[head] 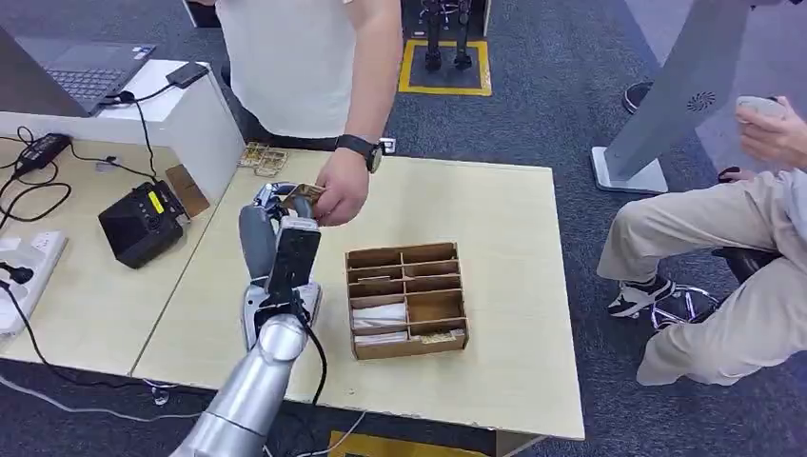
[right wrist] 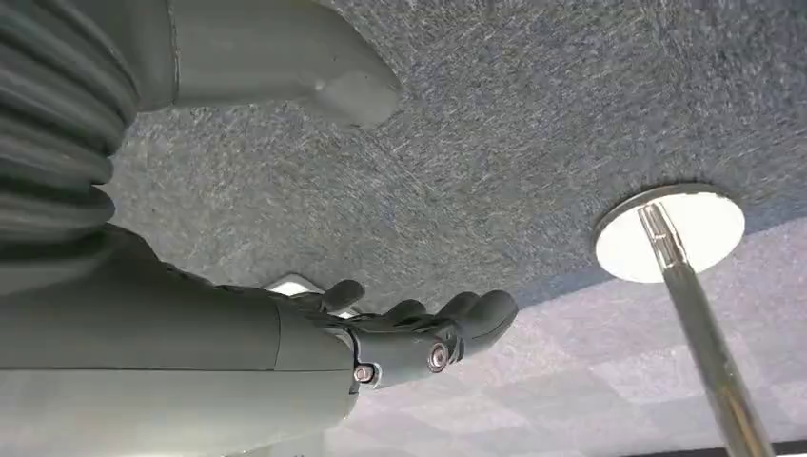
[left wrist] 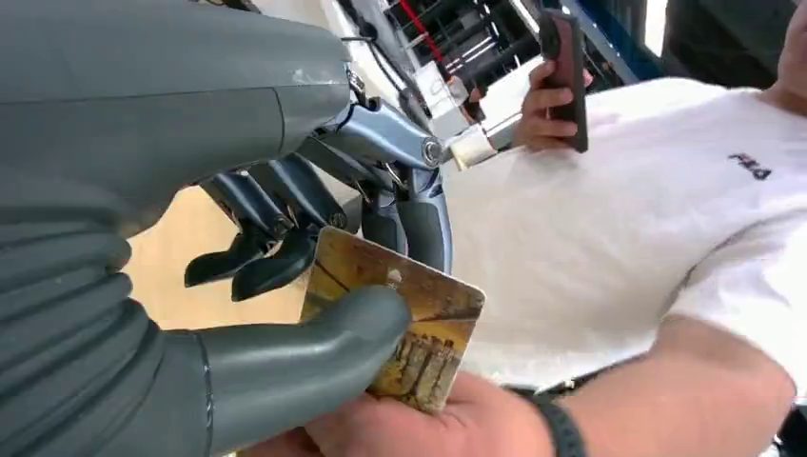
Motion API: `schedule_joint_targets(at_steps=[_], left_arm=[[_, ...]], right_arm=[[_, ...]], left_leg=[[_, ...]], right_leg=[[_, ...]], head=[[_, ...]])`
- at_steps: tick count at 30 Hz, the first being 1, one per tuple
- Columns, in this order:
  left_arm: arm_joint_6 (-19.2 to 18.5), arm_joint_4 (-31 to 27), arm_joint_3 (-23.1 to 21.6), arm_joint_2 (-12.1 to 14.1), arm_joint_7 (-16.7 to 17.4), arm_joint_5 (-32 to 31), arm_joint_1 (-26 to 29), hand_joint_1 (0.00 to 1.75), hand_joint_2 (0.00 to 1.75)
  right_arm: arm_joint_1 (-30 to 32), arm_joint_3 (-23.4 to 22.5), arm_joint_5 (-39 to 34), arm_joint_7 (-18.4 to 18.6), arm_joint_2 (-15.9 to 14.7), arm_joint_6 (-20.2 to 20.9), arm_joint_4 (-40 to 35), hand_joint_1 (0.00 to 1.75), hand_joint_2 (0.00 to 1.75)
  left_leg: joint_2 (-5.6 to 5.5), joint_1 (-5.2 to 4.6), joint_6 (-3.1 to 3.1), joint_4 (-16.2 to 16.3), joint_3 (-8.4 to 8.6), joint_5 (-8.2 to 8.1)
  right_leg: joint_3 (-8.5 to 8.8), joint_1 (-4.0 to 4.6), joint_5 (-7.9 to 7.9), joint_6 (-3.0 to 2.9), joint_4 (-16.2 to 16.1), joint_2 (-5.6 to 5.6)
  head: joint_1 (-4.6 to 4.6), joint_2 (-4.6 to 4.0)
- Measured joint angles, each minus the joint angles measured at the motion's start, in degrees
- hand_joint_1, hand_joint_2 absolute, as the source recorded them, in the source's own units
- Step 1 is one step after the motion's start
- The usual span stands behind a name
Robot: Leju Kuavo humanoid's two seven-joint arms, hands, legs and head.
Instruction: Pass the card to the sensor for recognition and then transmit it.
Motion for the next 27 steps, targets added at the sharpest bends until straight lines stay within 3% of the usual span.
schedule_joint_targets(at_steps=[3,5,14,22,23,27], left_arm=[[-0.1,2.4,0.0,0.6,0.7,0.7,-2.9,1.75,1.75],[-0.7,3.7,0.0,0.8,0.8,1.4,-4.3,0.00,1.75],[-1.9,6.6,0.0,1.4,-0.3,4.8,-6.7,0.00,1.75],[-2.3,4.2,0.0,2.5,-2.6,8.0,-4.8,0.00,1.75],[-2.3,3.4,0.0,2.7,-3.0,8.5,-4.3,0.00,0.00],[-1.7,-2.8,0.0,3.7,-6.1,11.5,0.3,0.00,0.00]], right_arm=[[0.0,0.0,0.2,0.2,0.0,0.0,0.2,0.00,1.75],[0.0,0.0,0.2,0.2,0.0,0.0,0.2,0.00,1.75],[-0.1,0.0,-0.5,0.3,0.0,0.0,0.6,0.00,1.75],[-0.1,0.0,-2.4,0.7,0.0,0.0,0.7,0.00,1.75],[-0.1,0.0,-2.5,0.8,0.0,0.0,0.7,0.00,1.75],[-0.1,0.0,-4.4,1.8,0.0,0.0,0.7,0.00,1.75]], left_leg=[[0.00,0.00,0.00,0.0,-0.01,0.00],[0.01,0.00,0.00,0.0,-0.01,0.00],[0.01,0.00,0.00,0.0,-0.03,-0.01],[0.01,0.01,0.00,0.0,-0.04,-0.01],[0.01,0.01,0.00,0.0,-0.04,-0.01],[0.06,0.00,-0.01,0.0,-0.03,-0.02]], right_leg=[[-0.01,0.00,0.00,0.00,0.0,0.02],[-0.03,0.00,0.00,0.00,0.0,0.03],[-0.03,0.00,-0.01,0.01,0.0,0.04],[-0.03,0.00,-0.02,0.00,0.0,0.04],[-0.03,0.00,-0.02,0.00,0.0,0.04],[-0.05,0.00,-0.05,0.01,0.0,0.09]], head=[[-0.02,0.00],[-0.02,0.00],[0.00,0.00],[0.00,0.00],[0.00,0.00],[0.00,0.00]])
